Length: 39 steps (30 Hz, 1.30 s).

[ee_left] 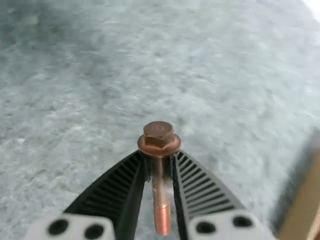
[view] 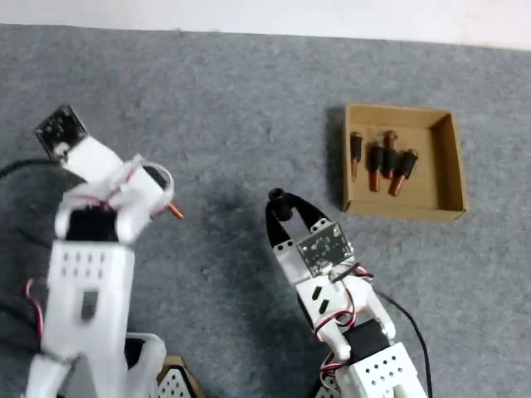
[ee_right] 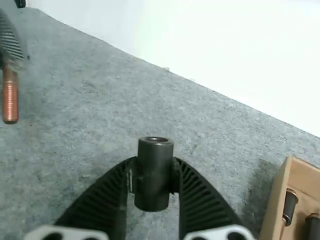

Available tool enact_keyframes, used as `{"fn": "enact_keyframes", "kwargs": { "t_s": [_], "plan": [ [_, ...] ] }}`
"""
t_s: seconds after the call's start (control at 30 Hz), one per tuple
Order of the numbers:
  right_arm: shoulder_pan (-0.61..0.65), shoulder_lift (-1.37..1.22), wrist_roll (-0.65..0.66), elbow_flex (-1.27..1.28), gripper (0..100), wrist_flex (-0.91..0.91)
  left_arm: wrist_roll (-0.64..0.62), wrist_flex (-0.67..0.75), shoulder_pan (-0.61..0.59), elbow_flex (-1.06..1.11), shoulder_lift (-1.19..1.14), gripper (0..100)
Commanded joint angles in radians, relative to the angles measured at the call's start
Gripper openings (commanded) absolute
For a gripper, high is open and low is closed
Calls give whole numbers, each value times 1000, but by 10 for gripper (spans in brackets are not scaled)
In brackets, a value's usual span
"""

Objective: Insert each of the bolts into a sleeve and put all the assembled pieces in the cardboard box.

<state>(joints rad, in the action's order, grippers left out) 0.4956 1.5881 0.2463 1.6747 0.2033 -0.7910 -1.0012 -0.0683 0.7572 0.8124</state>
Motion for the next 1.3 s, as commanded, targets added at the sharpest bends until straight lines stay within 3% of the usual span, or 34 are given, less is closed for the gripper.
{"fn": "enact_keyframes", "kwargs": {
  "t_s": [0.0,0.07,0.27,0.5,0.93,1.27],
  "plan": [
    [15,16,9,156,6,-39,43,104,77,85,222,5],
    [38,16,25,156,6,-36,87,195,111,165,331,5],
    [147,12,232,156,6,33,216,450,208,441,664,6],
    [162,10,247,156,6,36,232,565,309,723,1032,6],
    [160,10,250,156,6,36,224,566,518,733,1006,7],
    [157,15,252,156,6,36,222,566,522,780,1006,6]
  ]
}}
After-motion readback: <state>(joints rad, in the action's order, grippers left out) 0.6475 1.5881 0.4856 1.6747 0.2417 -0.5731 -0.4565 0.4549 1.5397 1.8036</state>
